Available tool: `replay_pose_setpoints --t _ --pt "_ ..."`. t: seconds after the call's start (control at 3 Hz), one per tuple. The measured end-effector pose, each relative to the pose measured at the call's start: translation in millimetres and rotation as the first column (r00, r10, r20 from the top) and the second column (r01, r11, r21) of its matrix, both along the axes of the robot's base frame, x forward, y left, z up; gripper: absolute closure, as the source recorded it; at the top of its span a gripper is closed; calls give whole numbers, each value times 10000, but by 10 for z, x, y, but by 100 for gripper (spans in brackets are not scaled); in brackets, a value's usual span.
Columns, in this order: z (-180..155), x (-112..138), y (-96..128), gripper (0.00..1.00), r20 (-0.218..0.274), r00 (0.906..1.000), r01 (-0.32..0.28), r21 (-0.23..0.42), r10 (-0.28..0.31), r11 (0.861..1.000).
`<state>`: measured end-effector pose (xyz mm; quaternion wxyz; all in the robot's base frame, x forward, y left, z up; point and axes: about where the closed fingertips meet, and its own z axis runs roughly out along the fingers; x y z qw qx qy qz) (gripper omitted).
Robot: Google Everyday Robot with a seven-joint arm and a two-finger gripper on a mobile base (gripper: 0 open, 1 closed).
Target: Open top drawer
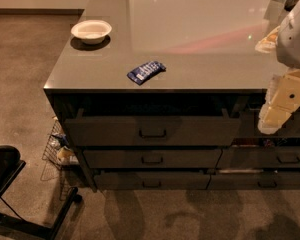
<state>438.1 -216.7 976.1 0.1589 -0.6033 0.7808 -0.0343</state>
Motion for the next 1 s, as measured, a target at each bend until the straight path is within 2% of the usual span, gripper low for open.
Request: replay_pose_setpoints --t 0.33,0.67,1.0 --pt "0 0 0 0 0 10000 0 0 0 10000" --pt "-189 124 137 0 205 9995 -255 145 252 9996" --pt "-614 265 359 0 519 9976 -482 502 456 9976"
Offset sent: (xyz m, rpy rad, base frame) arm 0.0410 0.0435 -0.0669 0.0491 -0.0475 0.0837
